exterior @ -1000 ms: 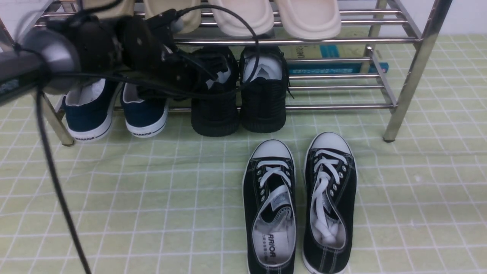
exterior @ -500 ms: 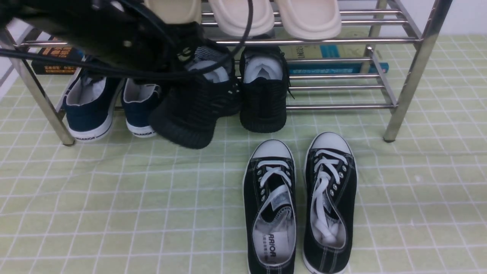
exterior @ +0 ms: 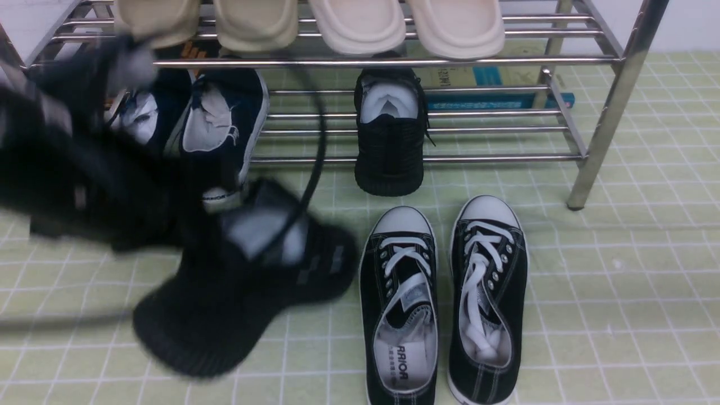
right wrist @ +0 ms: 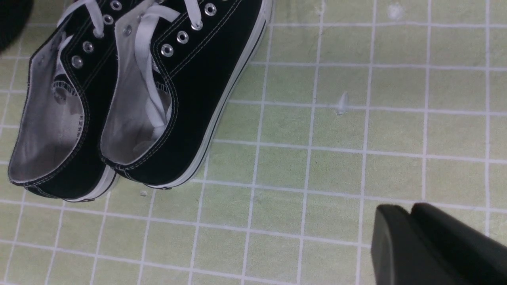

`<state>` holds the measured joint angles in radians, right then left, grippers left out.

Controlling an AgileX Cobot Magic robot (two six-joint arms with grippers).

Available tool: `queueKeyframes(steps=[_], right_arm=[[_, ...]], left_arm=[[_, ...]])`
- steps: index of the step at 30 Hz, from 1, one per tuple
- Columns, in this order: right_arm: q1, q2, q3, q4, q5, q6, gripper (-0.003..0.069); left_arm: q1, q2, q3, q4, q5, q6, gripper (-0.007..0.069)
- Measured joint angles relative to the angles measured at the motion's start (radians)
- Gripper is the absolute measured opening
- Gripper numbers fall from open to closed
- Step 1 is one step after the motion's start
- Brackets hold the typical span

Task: Take the shoes off the shelf with your hand from the green coffee tablecloth.
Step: 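Set the held shoe down on the floor in front of the rack with the left gripper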

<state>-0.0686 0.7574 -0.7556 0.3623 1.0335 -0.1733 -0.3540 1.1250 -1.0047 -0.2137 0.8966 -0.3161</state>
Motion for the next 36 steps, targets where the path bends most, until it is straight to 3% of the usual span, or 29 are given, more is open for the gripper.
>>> queueKeyframes(steps=[5,10,23,30,36], right_arm=[[0.000,0.000,0.000,0.000,-0.001,0.000,0.0080],[0.000,0.000,0.000,0.000,-0.001,0.000,0.0085],[0.000,0.000,0.000,0.000,-0.003,0.000,0.0101],[0.000,0.000,0.000,0.000,0.003,0.000,0.0102],[0.000,0.000,0.000,0.000,0.004,0.000,0.0104]], left_arm=[[0.000,-0.115,0.252,0.006,-0.251,-0.115,0.0020],[0.000,-0.162,0.334,0.017,-0.362,-0.203,0.0020],[0.000,-0.176,0.576,0.264,-0.648,-0.534,0.0020],[0.000,-0.177,0.585,0.298,-0.773,-0.597,0.0020],[0.000,-0.170,0.585,0.286,-0.791,-0.601,0.0020]])
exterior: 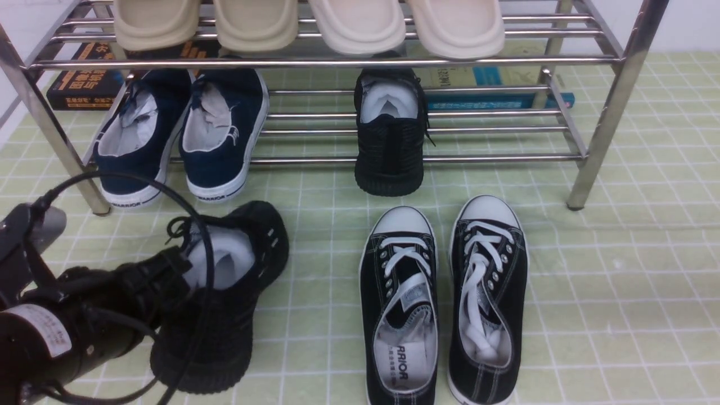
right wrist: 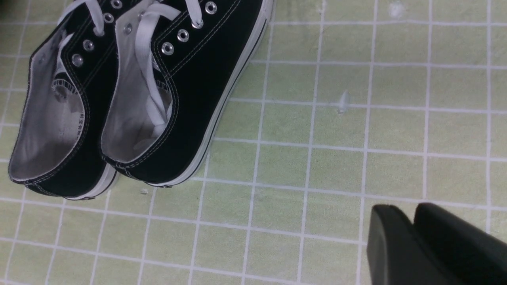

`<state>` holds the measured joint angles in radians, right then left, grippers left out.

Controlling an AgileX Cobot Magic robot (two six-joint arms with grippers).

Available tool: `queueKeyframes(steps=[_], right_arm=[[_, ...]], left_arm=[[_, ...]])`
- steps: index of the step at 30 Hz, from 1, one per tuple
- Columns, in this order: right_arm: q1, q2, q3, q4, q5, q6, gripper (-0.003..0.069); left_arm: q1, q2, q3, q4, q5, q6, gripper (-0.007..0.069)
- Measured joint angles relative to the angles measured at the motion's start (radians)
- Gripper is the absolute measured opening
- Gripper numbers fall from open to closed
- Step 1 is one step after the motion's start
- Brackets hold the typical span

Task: Take the shoes off the shelf with your hand from the green coffee tablecloth.
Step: 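Set the held shoe down on the floor in front of the rack with the left gripper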

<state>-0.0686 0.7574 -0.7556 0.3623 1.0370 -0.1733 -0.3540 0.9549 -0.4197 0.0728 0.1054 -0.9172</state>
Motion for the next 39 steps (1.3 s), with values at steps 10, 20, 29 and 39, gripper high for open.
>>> queueKeyframes(steps=[10,20,29,39], right_arm=[[0.000,0.000,0.000,0.000,0.009,0.000,0.0110],[0.000,0.000,0.000,0.004,0.023,0.000,0.0120],[0.000,0.000,0.000,0.102,0.023,-0.034,0.0128],[0.032,0.095,-0.054,0.273,0.060,-0.153,0.0129]], left_arm=[[0.000,0.197,0.000,0.000,-0.114,0.003,0.0020],[0.001,0.195,0.000,-0.019,-0.100,0.006,0.0020],[0.001,0.195,0.000,-0.042,-0.066,0.015,0.0022],[0.001,0.195,0.000,-0.039,0.055,0.053,0.0218]])
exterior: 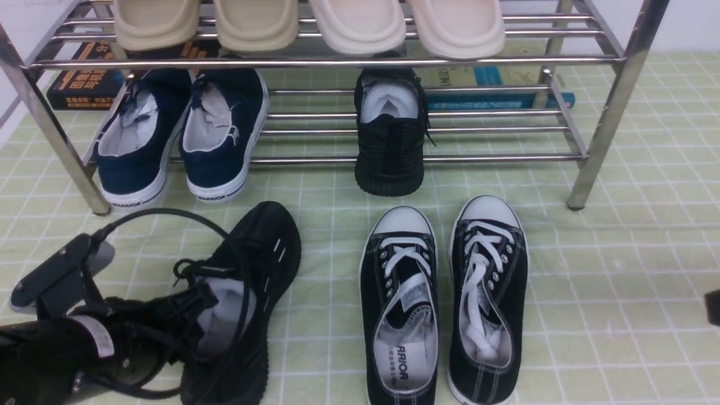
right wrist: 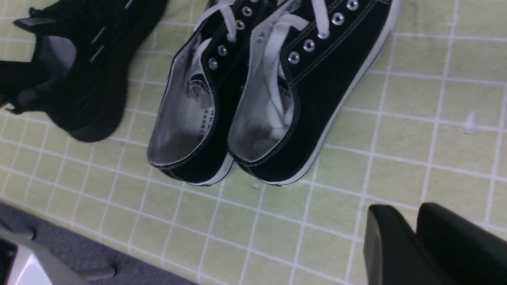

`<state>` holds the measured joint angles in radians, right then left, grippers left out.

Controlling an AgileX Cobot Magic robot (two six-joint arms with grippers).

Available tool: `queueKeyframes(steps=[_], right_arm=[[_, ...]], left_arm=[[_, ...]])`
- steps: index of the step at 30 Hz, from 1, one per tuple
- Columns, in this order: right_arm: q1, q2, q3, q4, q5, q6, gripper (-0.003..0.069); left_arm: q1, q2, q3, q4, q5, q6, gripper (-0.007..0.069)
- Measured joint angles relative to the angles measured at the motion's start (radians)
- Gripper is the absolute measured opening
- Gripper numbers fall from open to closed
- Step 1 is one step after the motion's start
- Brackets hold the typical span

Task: Take the shoes off the shelf with your hand from the green coffee tablecloth.
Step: 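Set the held shoe down on the floor in front of the rack with the left gripper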

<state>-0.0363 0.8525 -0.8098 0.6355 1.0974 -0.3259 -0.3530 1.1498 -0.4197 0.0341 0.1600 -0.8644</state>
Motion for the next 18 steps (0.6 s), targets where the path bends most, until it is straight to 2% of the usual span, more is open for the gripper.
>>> queueKeyframes(steps=[2,6,7,9,14,18], right_arm=[[0.056,0.058,-0.041,0.000,0.031,-0.002,0.0125],[0.164,0.142,-0.104,-0.024,0.060,-0.002,0.0108],[0.164,0.146,-0.104,-0.027,0.061,-0.002,0.0108],[0.241,0.195,-0.147,-0.064,0.068,0.000,0.0098],[0.289,0.239,-0.182,-0.117,0.069,0.011,0.0097],[0.290,0.248,-0.185,-0.140,0.070,0.017,0.0097]], left_arm=[[0.000,-0.009,-0.001,0.009,0.011,0.001,0.0325],[0.000,-0.060,-0.038,0.050,0.115,0.012,0.0456],[0.000,-0.060,-0.038,0.050,0.115,0.012,0.0456],[0.000,-0.081,-0.141,0.112,0.272,0.036,0.0514],[0.000,-0.015,-0.325,0.165,0.453,0.095,0.0530],[0.000,0.148,-0.439,0.152,0.544,0.232,0.0534]])
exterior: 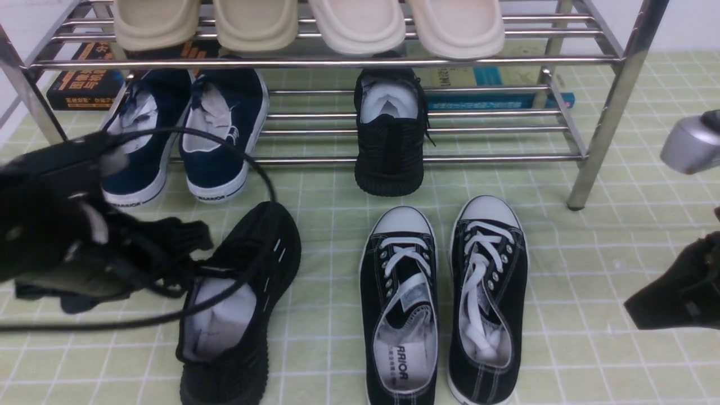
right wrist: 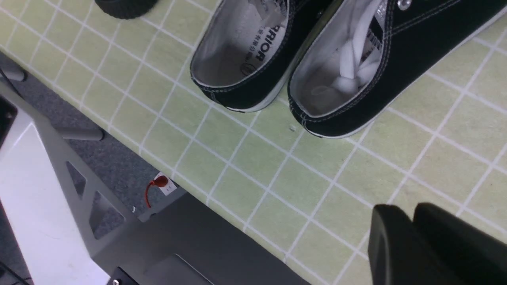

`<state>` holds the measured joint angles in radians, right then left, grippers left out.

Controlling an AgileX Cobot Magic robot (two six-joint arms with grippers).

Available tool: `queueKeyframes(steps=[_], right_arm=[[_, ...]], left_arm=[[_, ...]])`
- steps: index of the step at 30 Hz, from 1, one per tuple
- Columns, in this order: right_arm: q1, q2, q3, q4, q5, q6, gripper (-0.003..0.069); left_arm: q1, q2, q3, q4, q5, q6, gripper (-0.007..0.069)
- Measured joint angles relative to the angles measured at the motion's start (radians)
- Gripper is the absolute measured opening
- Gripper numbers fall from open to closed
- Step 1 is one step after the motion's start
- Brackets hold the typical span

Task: Take the shoes off the shelf with your hand from the green coffee tablecloth.
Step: 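Set the held shoe down on the floor in front of the rack with the left gripper, then reach toward the shoe rack and grasp a shoe on it with the right gripper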

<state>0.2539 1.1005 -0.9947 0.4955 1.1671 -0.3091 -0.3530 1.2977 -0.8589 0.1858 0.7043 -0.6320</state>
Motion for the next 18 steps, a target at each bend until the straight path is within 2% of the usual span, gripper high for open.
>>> queueKeyframes(steps=[7,13,16,18], right_arm=[[0.003,0.001,0.000,-0.026,-0.005,0.001,0.0097],[0.004,0.001,0.000,-0.029,-0.012,0.001,0.0097],[0.004,0.001,0.000,-0.031,-0.014,0.001,0.0097],[0.004,0.001,0.000,-0.031,-0.014,0.001,0.0097]], left_arm=[[0.000,0.173,-0.037,-0.120,0.033,0.174,0.0533],[0.000,0.207,-0.038,-0.143,0.027,0.205,0.0527],[0.000,0.219,-0.038,-0.128,0.015,0.207,0.0472],[0.000,0.234,-0.038,-0.115,-0.002,0.196,0.0358]])
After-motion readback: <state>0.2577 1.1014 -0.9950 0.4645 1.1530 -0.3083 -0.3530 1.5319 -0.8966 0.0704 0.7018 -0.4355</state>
